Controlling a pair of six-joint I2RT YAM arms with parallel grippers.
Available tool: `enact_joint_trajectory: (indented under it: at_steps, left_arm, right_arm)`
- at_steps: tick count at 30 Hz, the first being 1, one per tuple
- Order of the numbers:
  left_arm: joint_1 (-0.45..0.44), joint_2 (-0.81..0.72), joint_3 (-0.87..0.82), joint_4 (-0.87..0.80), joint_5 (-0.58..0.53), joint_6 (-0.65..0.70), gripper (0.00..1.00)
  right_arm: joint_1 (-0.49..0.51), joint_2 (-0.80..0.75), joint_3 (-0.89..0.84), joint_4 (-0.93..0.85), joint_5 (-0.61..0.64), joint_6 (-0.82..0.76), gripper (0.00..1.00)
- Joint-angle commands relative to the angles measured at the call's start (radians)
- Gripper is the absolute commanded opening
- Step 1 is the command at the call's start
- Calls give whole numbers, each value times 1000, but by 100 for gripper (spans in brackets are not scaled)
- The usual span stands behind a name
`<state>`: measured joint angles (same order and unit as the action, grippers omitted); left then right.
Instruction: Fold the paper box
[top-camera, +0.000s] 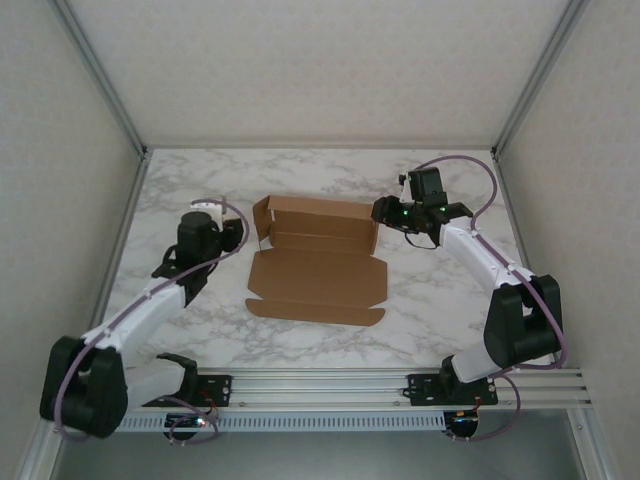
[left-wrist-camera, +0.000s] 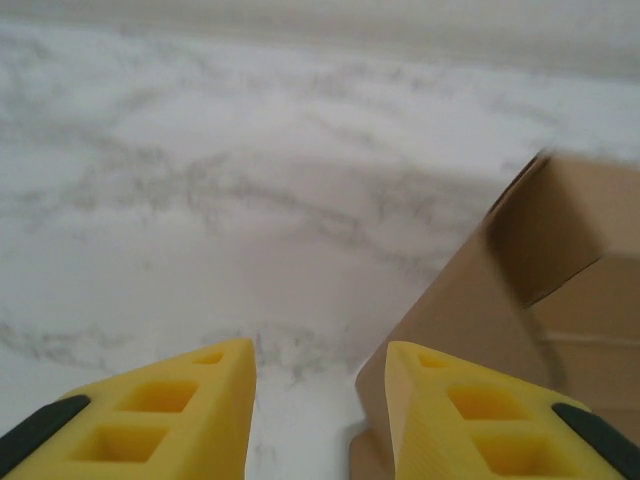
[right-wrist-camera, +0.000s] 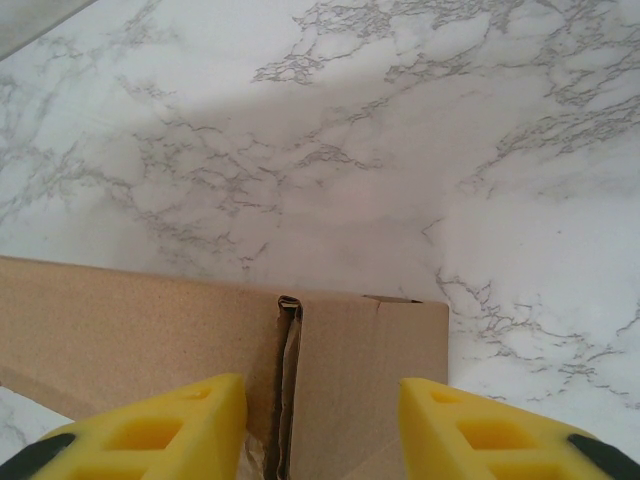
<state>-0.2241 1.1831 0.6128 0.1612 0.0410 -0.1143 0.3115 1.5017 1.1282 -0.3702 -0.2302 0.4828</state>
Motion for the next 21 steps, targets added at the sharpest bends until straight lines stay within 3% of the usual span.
enact_joint_trajectory:
  at_steps: [1,6,21]
  left_arm:
    - [9,74,36,32,42,-22,39]
    - [-17,130,79,23,138,45,42]
    - [-90,239,149,56,221,156,50]
  right_arm:
    - [12,27,5,-79,8,-20,44]
    - [11,25,4,-82,10,-26,44]
    - [11,29,8,-85,0,-26,44]
